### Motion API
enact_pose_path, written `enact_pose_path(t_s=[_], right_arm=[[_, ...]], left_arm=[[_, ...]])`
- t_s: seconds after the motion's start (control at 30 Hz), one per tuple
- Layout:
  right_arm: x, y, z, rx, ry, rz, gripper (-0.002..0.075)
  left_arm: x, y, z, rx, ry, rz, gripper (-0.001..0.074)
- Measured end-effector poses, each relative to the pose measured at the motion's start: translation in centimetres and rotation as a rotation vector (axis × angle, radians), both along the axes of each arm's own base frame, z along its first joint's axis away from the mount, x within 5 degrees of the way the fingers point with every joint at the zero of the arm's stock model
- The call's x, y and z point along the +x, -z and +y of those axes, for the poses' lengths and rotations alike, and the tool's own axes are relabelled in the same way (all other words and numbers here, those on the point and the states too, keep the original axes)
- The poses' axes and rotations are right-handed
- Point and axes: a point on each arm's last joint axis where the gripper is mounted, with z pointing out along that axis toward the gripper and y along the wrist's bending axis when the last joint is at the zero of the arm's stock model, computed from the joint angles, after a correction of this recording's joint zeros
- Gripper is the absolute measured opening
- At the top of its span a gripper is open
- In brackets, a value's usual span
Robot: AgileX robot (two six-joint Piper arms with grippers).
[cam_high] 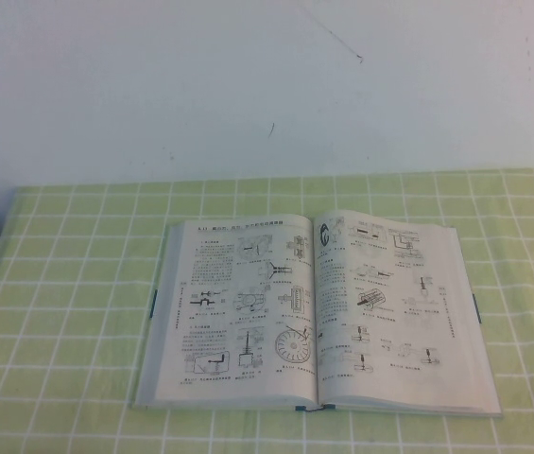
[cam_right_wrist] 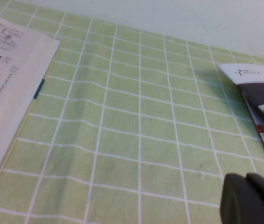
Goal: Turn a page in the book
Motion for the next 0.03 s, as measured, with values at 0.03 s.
enact_pose_path(t_s=[0.03], right_arm=[[0.00, 0.00, 0.00, 0.000, 0.000, 0.000, -0.0003]], left_arm=[[0.00, 0.00, 0.00, 0.000, 0.000, 0.000, -0.0004]])
